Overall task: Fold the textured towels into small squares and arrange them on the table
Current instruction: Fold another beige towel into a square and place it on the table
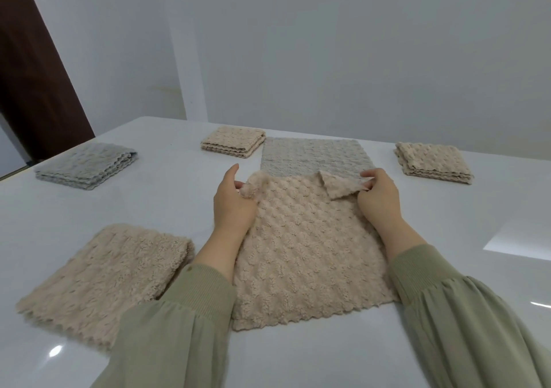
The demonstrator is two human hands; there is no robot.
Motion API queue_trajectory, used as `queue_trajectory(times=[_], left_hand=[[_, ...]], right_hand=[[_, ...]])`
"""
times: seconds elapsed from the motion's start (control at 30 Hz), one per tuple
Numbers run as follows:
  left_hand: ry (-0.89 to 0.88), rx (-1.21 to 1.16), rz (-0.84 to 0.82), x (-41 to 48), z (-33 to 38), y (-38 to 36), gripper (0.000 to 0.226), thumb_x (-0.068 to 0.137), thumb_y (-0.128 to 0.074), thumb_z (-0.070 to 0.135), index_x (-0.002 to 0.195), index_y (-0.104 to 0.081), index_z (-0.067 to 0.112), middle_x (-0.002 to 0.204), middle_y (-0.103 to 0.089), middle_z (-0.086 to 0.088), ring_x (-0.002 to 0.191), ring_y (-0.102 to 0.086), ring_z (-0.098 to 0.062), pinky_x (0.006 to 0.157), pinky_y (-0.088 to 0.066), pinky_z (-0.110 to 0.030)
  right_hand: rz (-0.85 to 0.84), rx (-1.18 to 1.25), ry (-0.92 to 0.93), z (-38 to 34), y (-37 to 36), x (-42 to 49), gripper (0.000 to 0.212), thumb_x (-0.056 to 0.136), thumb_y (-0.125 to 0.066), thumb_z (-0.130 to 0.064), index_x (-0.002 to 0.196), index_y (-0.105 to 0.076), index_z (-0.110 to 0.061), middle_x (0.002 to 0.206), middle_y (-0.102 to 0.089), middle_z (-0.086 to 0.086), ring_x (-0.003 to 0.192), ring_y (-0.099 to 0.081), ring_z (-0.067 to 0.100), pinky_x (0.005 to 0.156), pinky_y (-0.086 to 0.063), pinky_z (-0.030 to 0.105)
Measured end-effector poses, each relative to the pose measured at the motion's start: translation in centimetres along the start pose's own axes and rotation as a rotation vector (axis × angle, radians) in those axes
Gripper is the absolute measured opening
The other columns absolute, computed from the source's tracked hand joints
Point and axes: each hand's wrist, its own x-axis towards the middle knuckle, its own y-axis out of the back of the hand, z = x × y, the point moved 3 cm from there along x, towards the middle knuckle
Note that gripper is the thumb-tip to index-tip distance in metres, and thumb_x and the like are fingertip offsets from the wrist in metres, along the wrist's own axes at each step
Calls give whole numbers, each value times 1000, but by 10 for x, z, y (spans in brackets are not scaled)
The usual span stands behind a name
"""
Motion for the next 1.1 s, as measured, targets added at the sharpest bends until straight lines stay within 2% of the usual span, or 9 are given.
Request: queue_trajectory(times=[0.13,0.27,0.4,0.5,0.6,0.7,0.8,0.9,1.1], left_hand=[[89,-140,-27,3,-1,1,82,81,-51,-12,147,-23,29,120,-51,7,64,-53,-8,43,-39,-15],[56,-67,-87,1,1,-3,78,82,-62,3,147,-25,26,115,-56,8,68,-54,-4,49,-40,-11],[38,-7,-83,-1,2,-4,68,80,-73,23,140,-40,19,97,-59,7,86,-56,-8,69,-41,-19],[6,3,-44,-1,2,-3,27,81,-71,22,106,-69,12,88,-67,-4,83,-61,-19,73,-48,-31],[-55,57,60,-1,3,-1,14,83,-66,16,78,-68,3,81,-67,-14,73,-56,-20,66,-41,-30],[-86,148,235,-4,8,10,11,85,-64,16,91,-71,10,89,-60,-4,80,-51,-15,69,-34,-25],[-35,188,280,-7,9,16,16,87,-59,15,94,-72,11,81,-59,3,74,-51,-16,65,-36,-26],[-67,214,264,-10,14,17,17,86,-55,13,76,-68,10,72,-64,-9,65,-50,-22,60,-40,-31],[8,-160,161,-10,15,14,27,86,-50,4,79,-71,19,69,-70,-1,50,-59,-17,51,-48,-29]], right_hand=[[-50,66,-29,-3,1,0,53,78,-42,9,125,-53,-15,85,-54,1,80,-54,21,71,-44,31],[-129,52,-1,-6,-1,-4,44,83,-42,4,118,-57,-18,84,-57,5,59,-50,15,53,-36,25],[-152,-20,54,-9,-2,-6,26,88,-53,-14,112,-57,-22,83,-57,-4,73,-54,15,64,-36,26],[-100,-44,97,-11,-2,-4,7,89,-58,-26,90,-59,-20,76,-57,-6,72,-52,16,58,-35,26],[49,-43,156,-12,5,-1,34,94,-52,-28,66,-52,-8,61,-47,3,65,-45,24,55,-30,31],[150,-203,140,-15,18,4,19,87,-56,-16,71,-64,-9,76,-56,11,81,-50,30,63,-34,31],[62,-265,35,-16,34,11,21,79,-57,-10,58,-59,-6,57,-51,10,58,-45,26,52,-32,26],[48,-119,-27,-18,48,14,33,79,-56,-6,48,-45,-8,43,-34,6,44,-29,21,49,-28,24],[-225,399,-229,-30,46,2,15,97,-44,-4,88,-57,-2,69,-65,18,45,-63,16,41,-52,23]])
